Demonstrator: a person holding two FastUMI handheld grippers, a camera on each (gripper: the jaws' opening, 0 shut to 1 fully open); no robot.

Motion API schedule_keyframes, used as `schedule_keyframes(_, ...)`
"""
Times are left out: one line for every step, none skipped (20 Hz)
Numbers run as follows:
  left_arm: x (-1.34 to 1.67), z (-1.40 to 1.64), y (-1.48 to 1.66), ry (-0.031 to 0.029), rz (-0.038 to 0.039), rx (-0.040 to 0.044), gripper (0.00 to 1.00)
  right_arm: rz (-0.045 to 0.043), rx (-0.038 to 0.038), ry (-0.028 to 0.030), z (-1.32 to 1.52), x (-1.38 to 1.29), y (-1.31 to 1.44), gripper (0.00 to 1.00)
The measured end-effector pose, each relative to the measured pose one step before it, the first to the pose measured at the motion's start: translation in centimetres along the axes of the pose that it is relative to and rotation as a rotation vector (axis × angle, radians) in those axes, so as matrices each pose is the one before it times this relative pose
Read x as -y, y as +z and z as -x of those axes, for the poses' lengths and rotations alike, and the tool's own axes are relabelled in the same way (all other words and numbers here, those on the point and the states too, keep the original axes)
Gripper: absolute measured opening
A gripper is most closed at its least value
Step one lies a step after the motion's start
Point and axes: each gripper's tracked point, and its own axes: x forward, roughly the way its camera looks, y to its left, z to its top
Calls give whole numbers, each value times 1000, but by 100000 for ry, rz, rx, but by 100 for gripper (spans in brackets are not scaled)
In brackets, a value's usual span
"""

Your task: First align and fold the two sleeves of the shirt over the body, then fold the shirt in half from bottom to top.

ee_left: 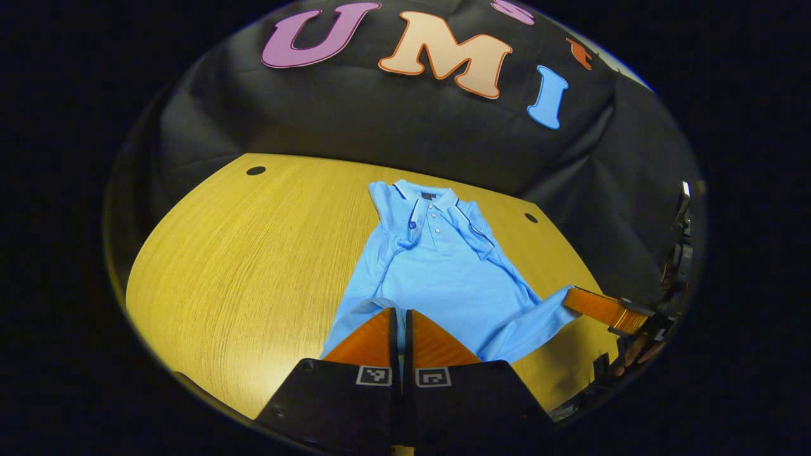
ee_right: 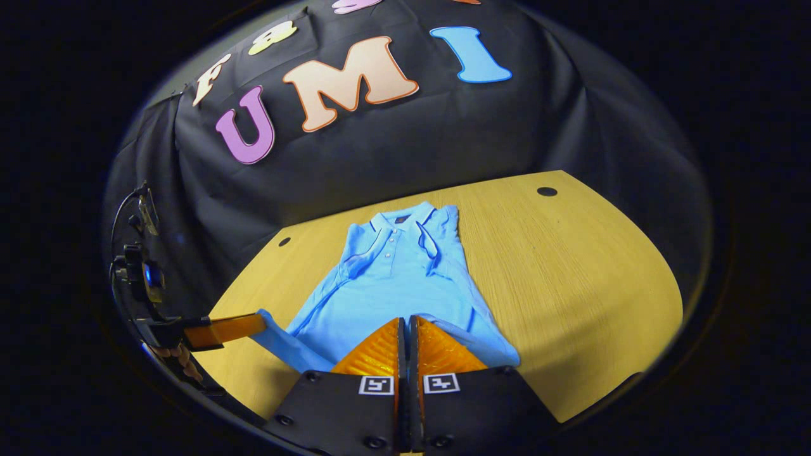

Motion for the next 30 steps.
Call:
schedule_keyframes(10, -591, 1059, -440, 551, 994, 0, -530, 1123, -164, -689, -24, 965, 3)
schedule_keyframes(-172, -584, 1098, -5, 327, 1152, 0, -398, 1192, -293, -736, 57, 917, 3)
schedule_keyframes(-325, -654, 1059, 422, 348, 872, 0, -96, 1615, -302, -939, 63, 1026, 3)
schedule_keyframes(-134, -677, 1025, -83, 302, 890, 0, 1, 1314, -68, -864, -52, 1003, 3)
schedule_keyframes(-261, -729, 1108, 223, 45, 1333, 0, -123, 1482, -198, -924, 3, 871, 2)
schedule_keyframes(-172, -832, 1012, -382, -211, 722, 0, -23, 1084, -7, -959, -68, 842, 2)
schedule_keyframes(-219, -731, 1037, -59, -586, 1083, 0, 348, 1457, -535, -1059, 48, 917, 3)
schedule_keyframes(-336, -837, 1059, 116, -919, 1210, 0, 17, 1470, -270, -1136, -29, 970, 3)
schedule_keyframes(-333, -942, 949, 20, -763, 868, 0, -227, 1674, -437, -1085, -124, 927, 3)
schedule_keyframes(-197, -975, 898, -323, -379, 762, 0, -340, 1194, -170, -1269, -116, 865, 3)
schedule_keyframes(-120, -899, 811, -302, 10, 375, 0, -113, 1071, -576, -1403, -64, 568, 2)
schedule_keyframes(-103, -933, 837, -787, 203, 308, 0, 37, 953, -550, -1277, -5, 709, 2)
schedule_keyframes(-213, -919, 844, -270, -19, 123, 0, 173, 964, -523, -1076, -112, 697, 2)
schedule_keyframes(-318, -921, 781, -422, 347, 451, 0, 189, 943, -792, -1117, 49, 642, 2)
schedule_keyframes(-120, -904, 695, -1088, 672, 421, 0, 185, 1566, -1270, -1251, 251, 702, 2)
schedule_keyframes(-157, -1054, 822, -760, 270, 659, 0, -96, 578, -1011, -1081, 191, 552, 2)
schedule_keyframes(-314, -1185, 678, -548, -756, -21, 0, -209, 425, -968, -1343, 200, 280, 3)
schedule_keyframes(-492, -1384, 480, 166, -1513, 469, 0, 253, 319, -1652, -1367, 371, 195, 3)
schedule_keyframes(-433, -1431, 377, 122, -1888, -157, 0, 594, -417, -1953, -1411, 642, -106, 3)
schedule_keyframes(-446, -1448, 95, -169, -1408, -307, 0, 563, -646, -1931, -1382, 563, -197, 2)
schedule_keyframes(-294, -1421, -20, -409, -478, -629, 0, 1046, -775, -2485, -1406, 675, -375, 2)
schedule_keyframes(-256, -1329, -81, -653, -608, -346, 0, 856, -1314, -2262, -1295, 570, -477, 2)
schedule_keyframes(-447, -1325, -20, 622, -1386, 207, 0, 307, -1416, -3124, -1060, 672, -640, 3)
schedule_keyframes(-218, -1010, -594, -79, -2275, -1393, 0, -1662, -1989, -1396, -608, 362, -578, 2)
schedule_keyframes(-93, -638, -560, 599, -2470, -1968, 0, -1625, -2890, -1804, 39, 179, -941, 7)
schedule_keyframes(34, -410, -514, 565, -1911, -1906, 0, -156, -737, -1056, 135, 261, -155, 5)
schedule_keyframes(-263, -60, 57, 2360, -1152, -633, 8, 1077, 1356, -787, 226, 177, 405, 29)
schedule_keyframes(746, 174, 195, -1559, 243, 538, 14, 2083, 3139, -682, 615, 169, 942, 52)
schedule_keyframes(175, 476, 396, 1271, 476, 1935, 37, 1679, 2902, 1415, 927, -431, 846, 75)
schedule_keyframes(189, 925, 1138, 2010, 1098, 3035, 59, 1787, 3234, 738, 1425, -301, 1155, 99)
